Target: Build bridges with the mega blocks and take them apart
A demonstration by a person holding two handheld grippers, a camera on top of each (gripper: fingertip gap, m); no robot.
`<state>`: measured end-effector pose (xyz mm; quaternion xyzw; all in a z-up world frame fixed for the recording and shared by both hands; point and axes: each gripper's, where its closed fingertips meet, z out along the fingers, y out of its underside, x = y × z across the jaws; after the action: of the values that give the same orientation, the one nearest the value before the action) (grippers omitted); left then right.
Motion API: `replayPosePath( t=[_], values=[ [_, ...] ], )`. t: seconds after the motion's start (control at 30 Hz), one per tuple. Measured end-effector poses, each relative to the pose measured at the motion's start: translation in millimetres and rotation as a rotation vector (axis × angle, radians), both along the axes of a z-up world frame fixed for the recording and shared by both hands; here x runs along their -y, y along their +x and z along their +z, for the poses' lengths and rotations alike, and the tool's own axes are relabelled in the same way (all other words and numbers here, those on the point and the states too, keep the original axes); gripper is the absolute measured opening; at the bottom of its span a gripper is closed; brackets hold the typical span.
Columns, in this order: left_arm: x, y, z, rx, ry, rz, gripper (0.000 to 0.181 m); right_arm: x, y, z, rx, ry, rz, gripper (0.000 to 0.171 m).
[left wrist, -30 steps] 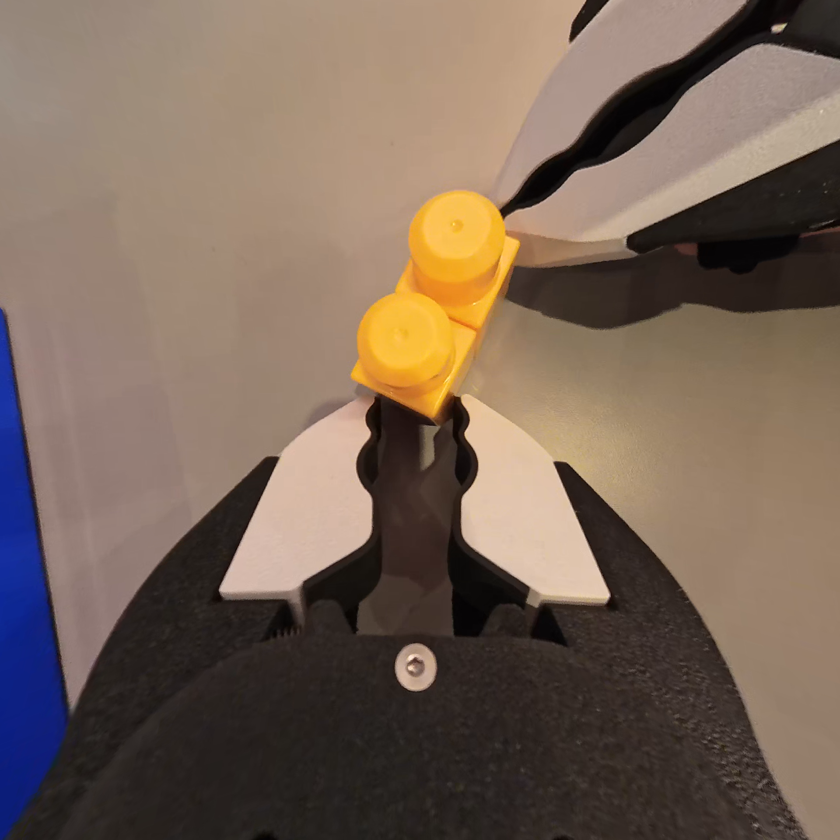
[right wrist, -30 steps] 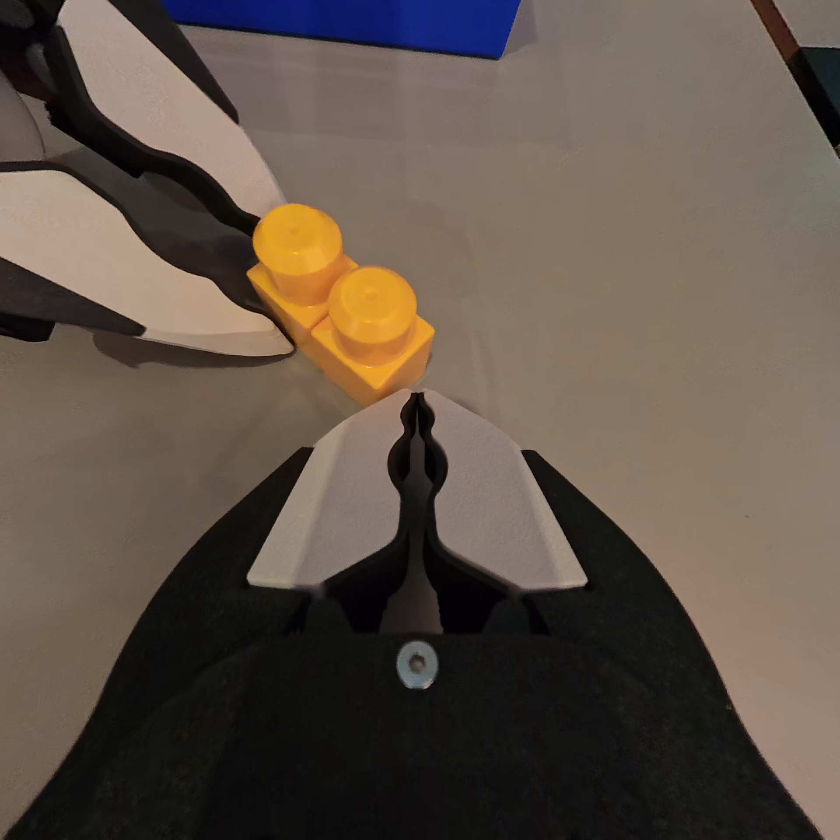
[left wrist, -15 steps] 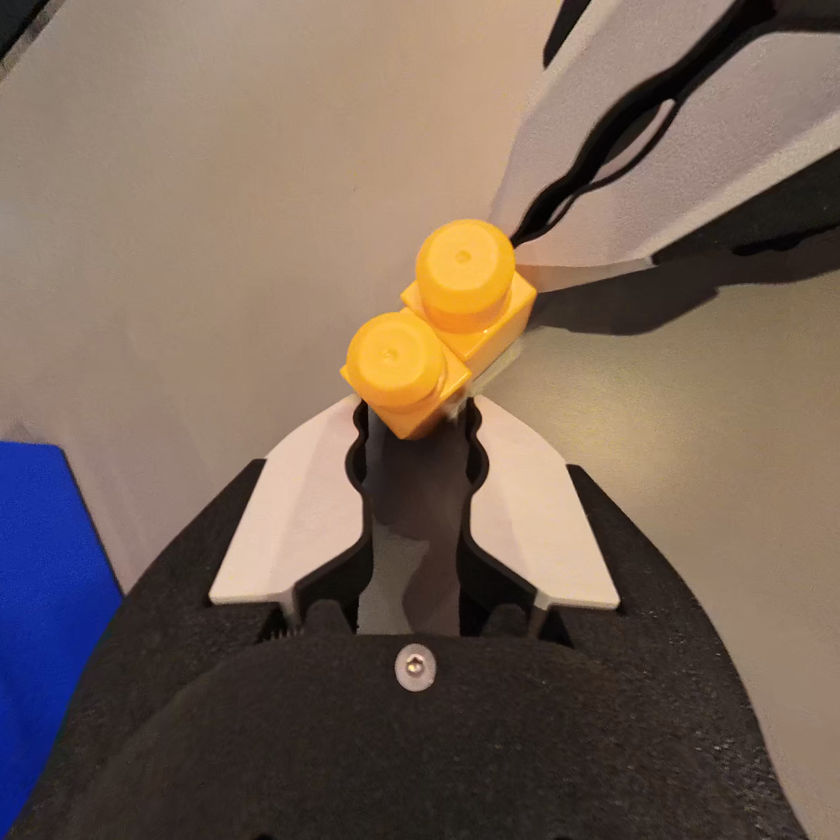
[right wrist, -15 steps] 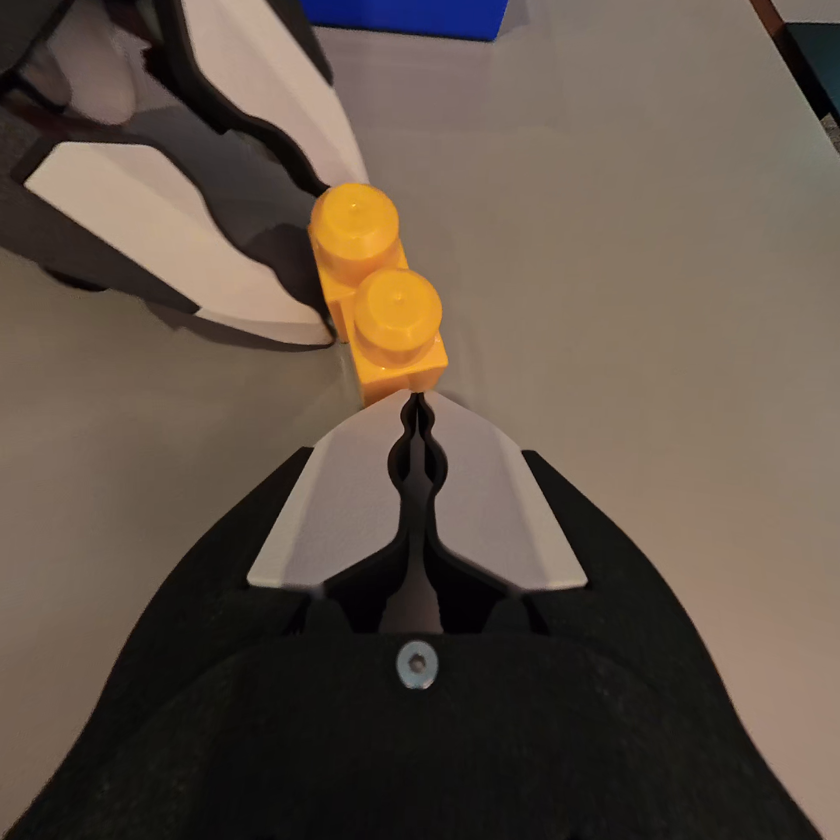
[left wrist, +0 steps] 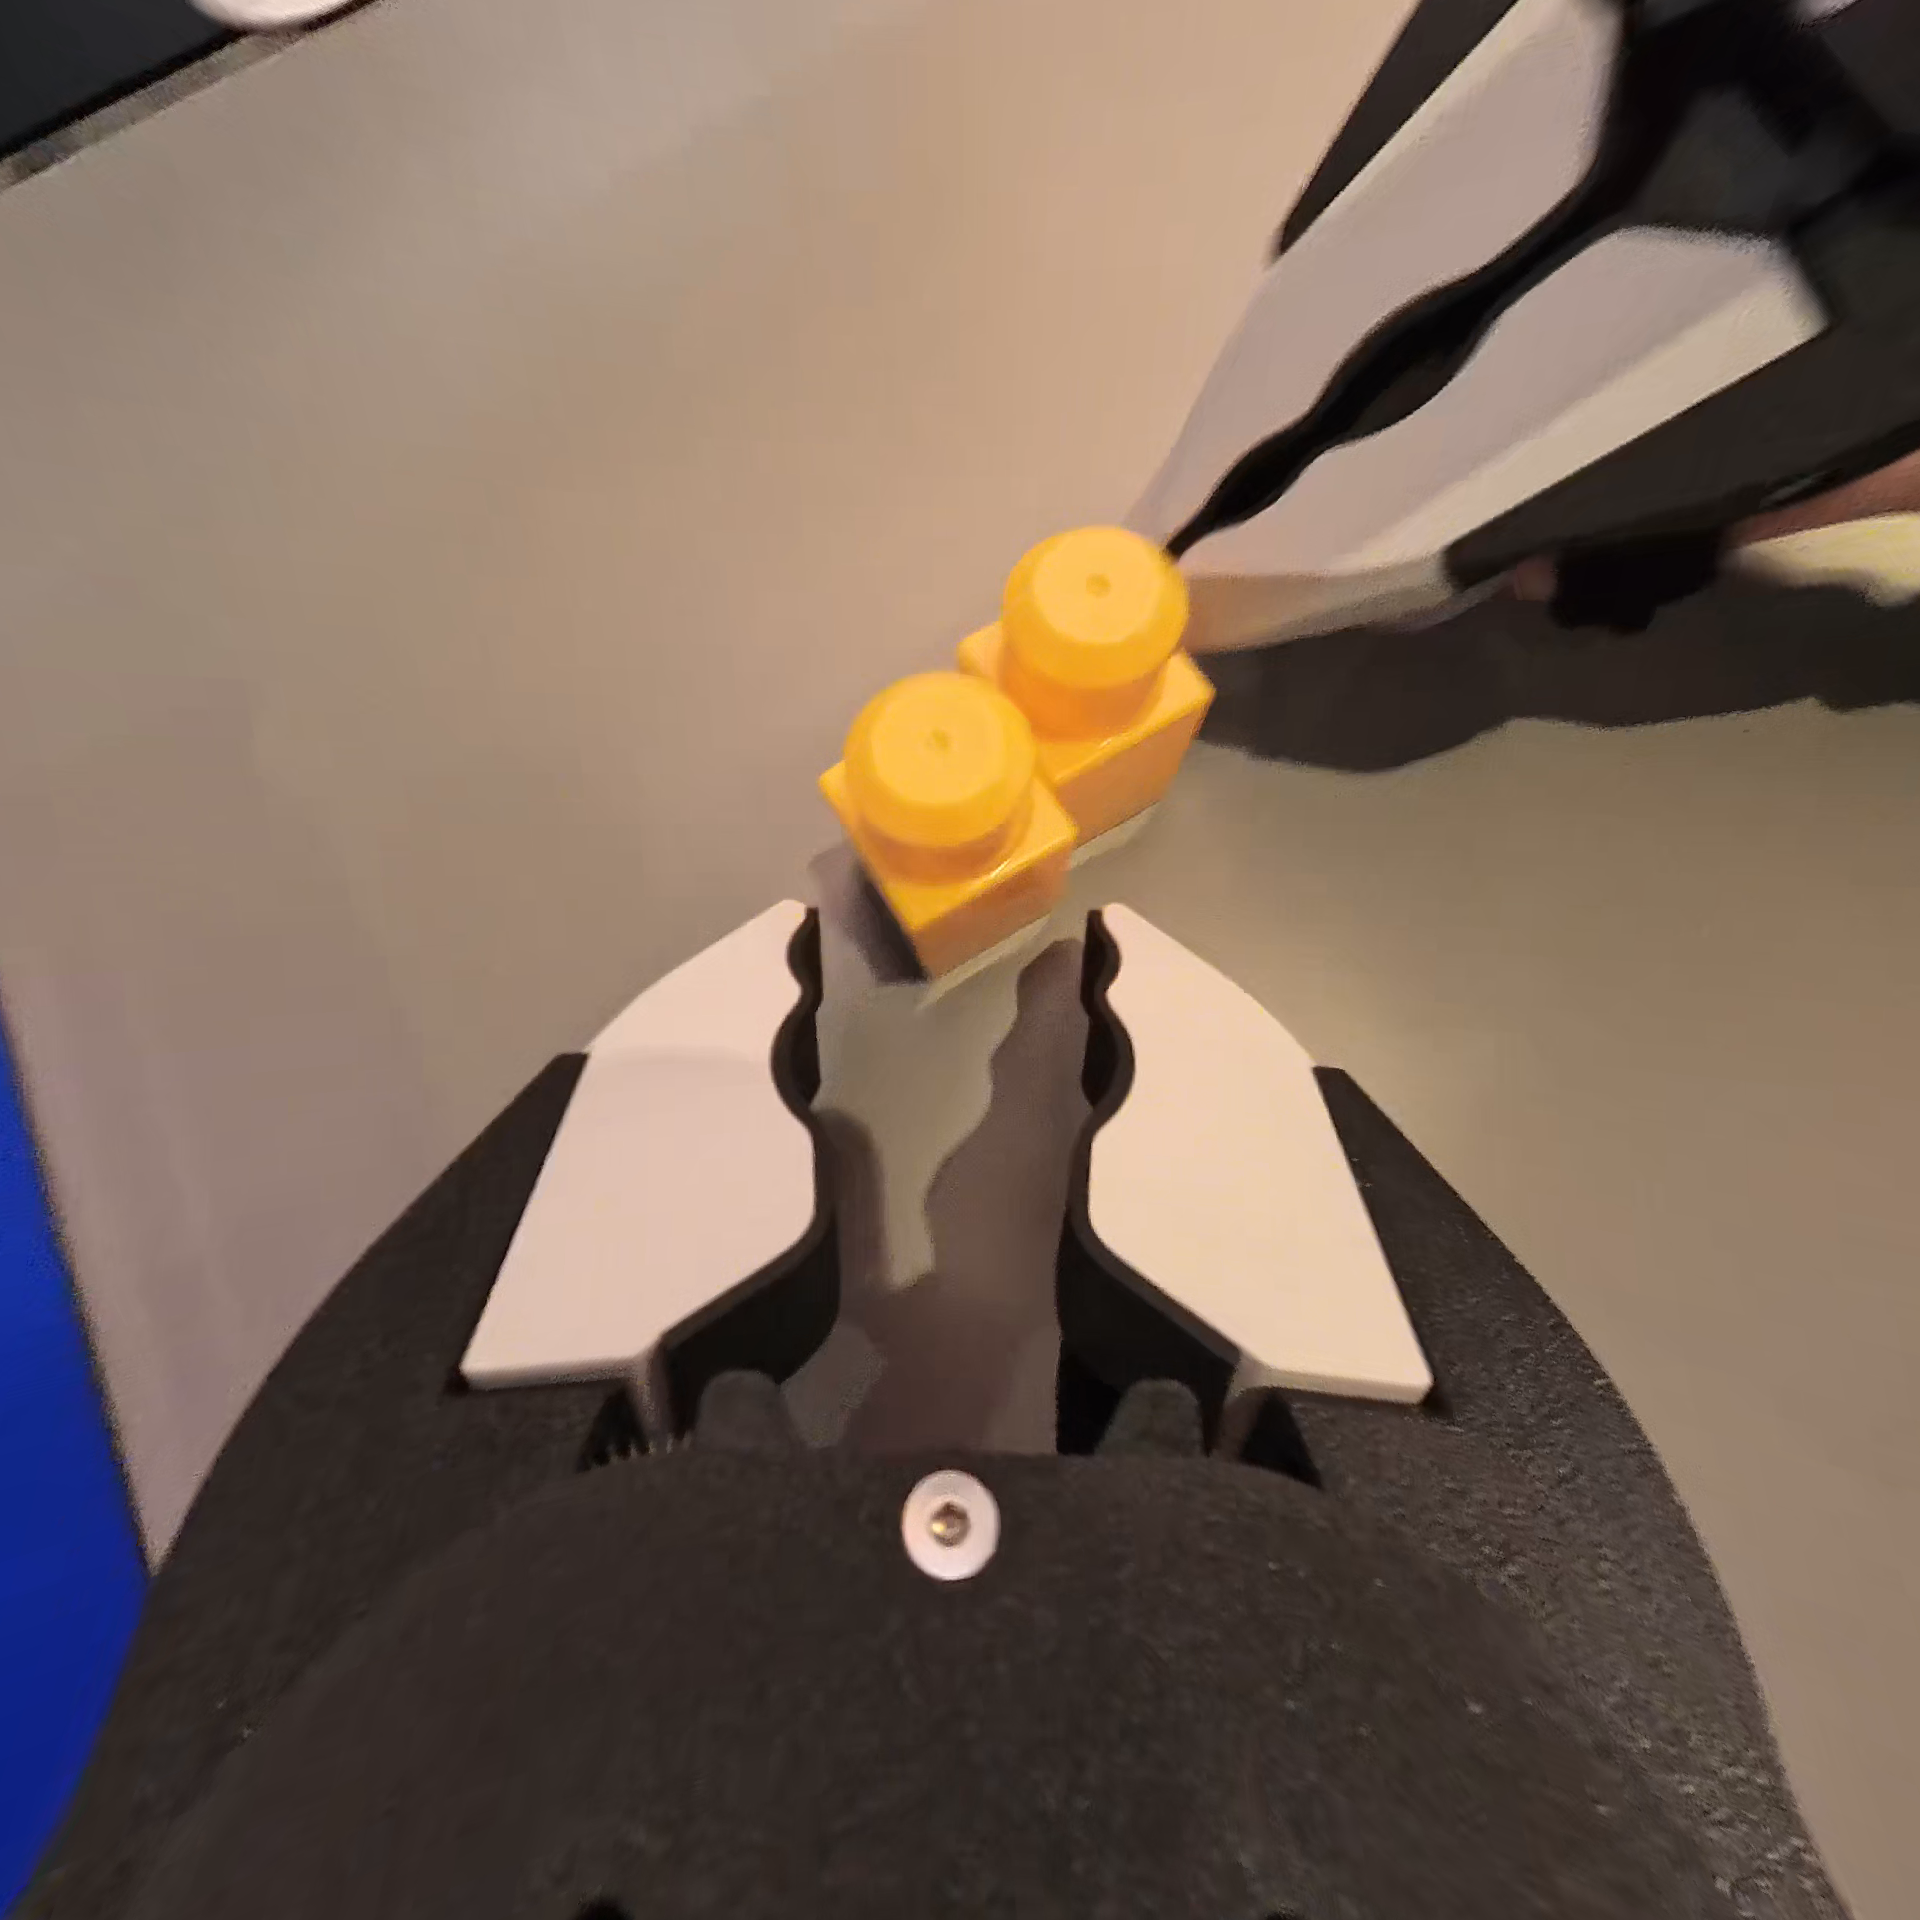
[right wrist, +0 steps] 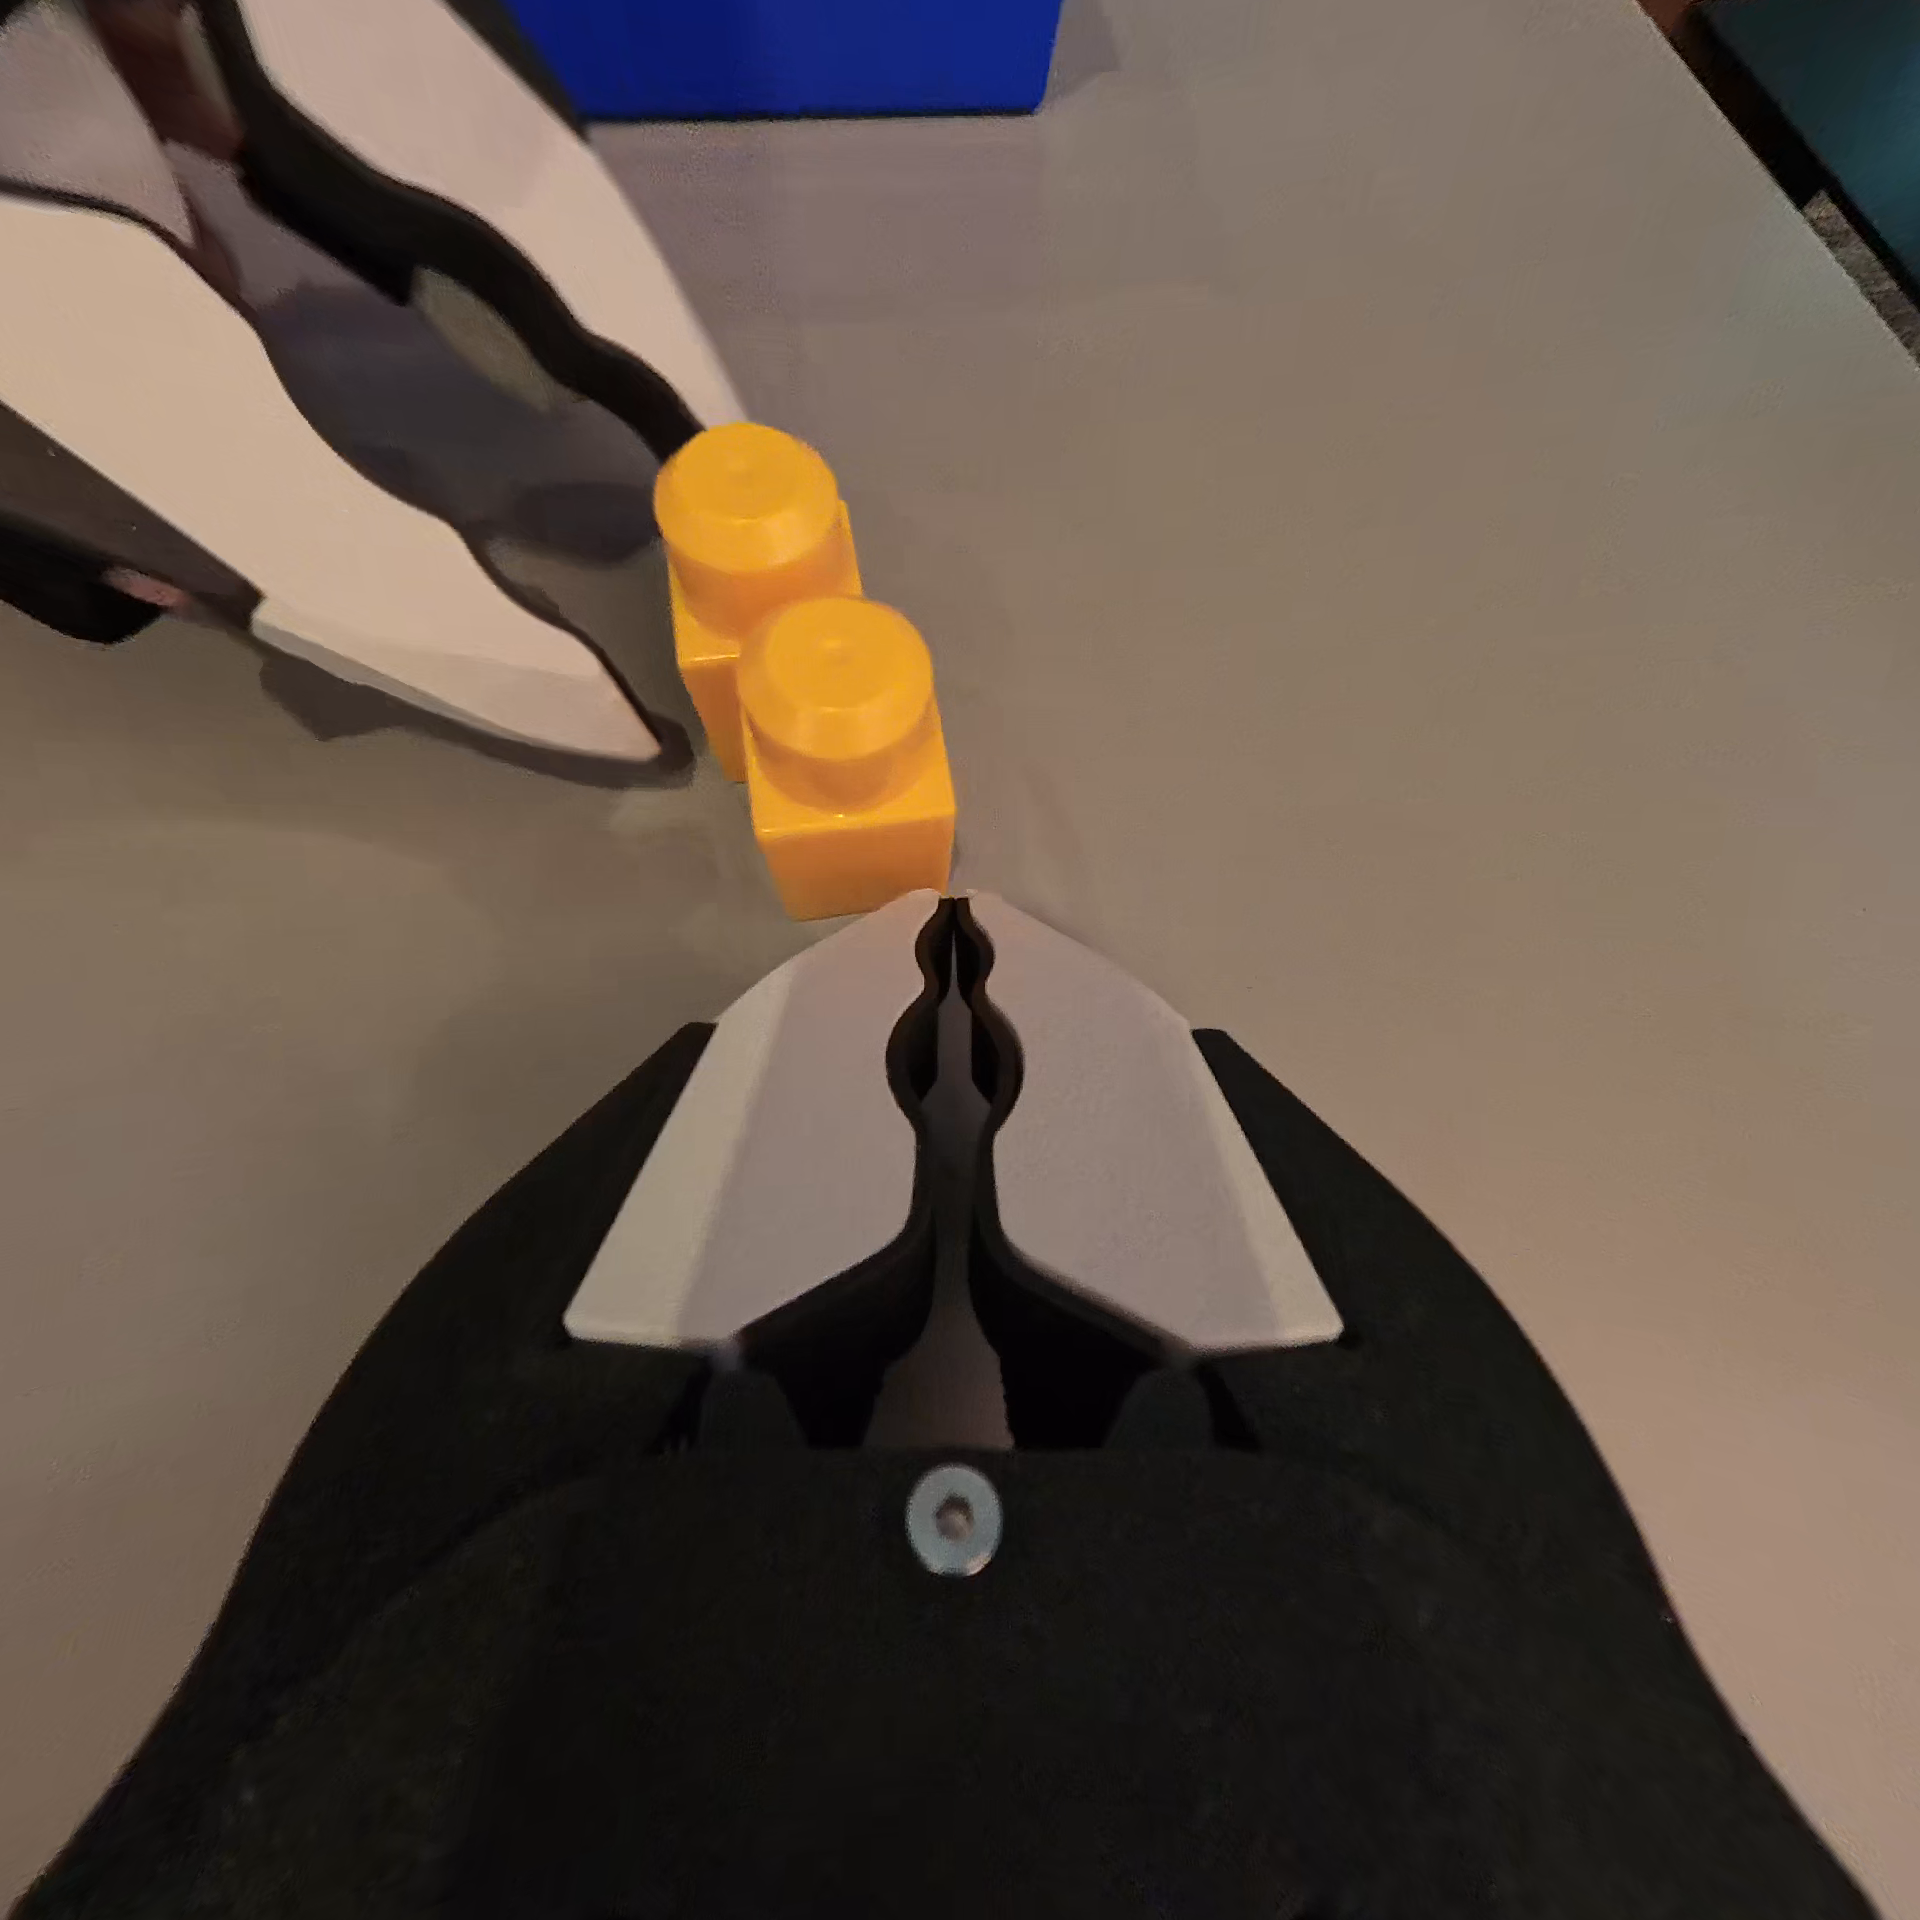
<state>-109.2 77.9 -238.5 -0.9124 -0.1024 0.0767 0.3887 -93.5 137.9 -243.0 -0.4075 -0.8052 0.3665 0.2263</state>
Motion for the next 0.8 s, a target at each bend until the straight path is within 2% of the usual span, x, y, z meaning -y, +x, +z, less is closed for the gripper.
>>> replayPosePath(
  t=[0.13,0.2,0.37,0.63,0.8],
  values=[
    [17,-2,-12,-0.105,-0.104,0.046,0.034,-6,-5,2,-0.015,-0.016,-0.021,0.0],
    [17,-5,-11,-0.128,-0.082,0.06,0.027,-6,-7,2,-0.017,-0.02,-0.02,0.0],
    [8,-10,-10,-0.065,-0.037,0.057,0.028,-2,-7,-1,-0.012,-0.009,-0.003,0.0],
    [0,-14,-12,-0.084,-0.054,0.043,0.029,0,-6,-5,-0.004,0.021,0.012,0.0],
    [6,-6,-12,-0.039,-0.024,0.057,0.038,-1,-4,-4,-0.004,0.013,0.005,0.0]
  ],
)
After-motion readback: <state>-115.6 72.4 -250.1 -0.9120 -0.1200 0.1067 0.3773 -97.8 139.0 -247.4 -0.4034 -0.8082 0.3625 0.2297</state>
